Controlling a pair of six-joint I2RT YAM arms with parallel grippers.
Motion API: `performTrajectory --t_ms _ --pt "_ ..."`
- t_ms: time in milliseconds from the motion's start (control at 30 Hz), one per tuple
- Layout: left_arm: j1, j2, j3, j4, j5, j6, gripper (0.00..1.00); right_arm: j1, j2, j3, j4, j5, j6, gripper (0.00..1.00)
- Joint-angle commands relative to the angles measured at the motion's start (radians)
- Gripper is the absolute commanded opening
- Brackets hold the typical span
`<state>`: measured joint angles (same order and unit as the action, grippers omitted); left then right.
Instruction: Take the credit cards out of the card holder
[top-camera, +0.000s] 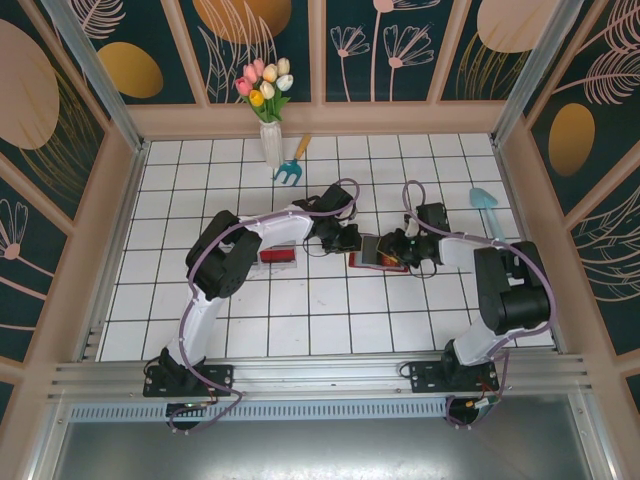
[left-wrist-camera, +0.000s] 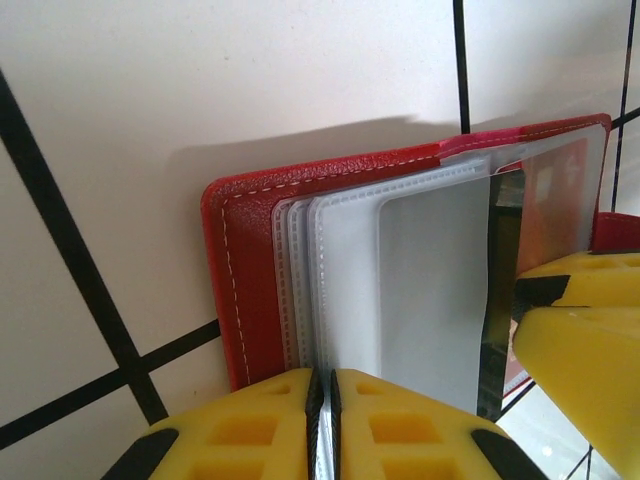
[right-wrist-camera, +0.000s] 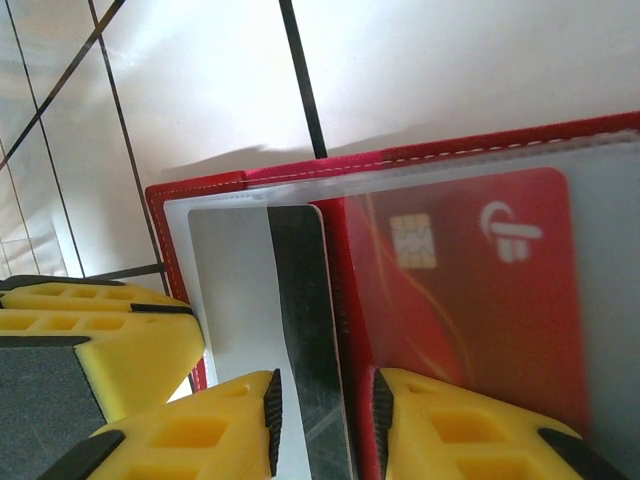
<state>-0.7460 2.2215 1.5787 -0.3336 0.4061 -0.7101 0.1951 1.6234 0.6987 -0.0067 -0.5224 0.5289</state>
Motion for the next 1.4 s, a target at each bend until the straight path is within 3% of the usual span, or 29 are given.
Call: performTrajectory --t_ms 0,233,433,567,1367 --pt "-0.004 0.038 0.009 -0.064 -0.026 0.015 0.16 0.011 0.047 0.005 0.023 -0.039 -0.005 0.31" --pt "-0.006 0.041 0.016 -0.068 -0.021 0.018 0.16 0.007 0.062 -0.004 0.105 -0.138 0.012 0.28" --pt "-0.005 0.046 0.022 -0.073 -0.02 0.021 0.16 -0.003 0.057 -0.015 0.135 -0.17 0.024 0.16" --pt "-0.005 0.047 0.024 -0.074 -0.021 0.022 0.16 -0.024 0.051 -0.034 0.152 -0.187 0.035 0.02" --pt "0.001 0.055 0.029 -0.097 -0.057 0.017 0.14 -0.123 -0.186 -0.116 -0.004 -0.099 -0.001 0.0"
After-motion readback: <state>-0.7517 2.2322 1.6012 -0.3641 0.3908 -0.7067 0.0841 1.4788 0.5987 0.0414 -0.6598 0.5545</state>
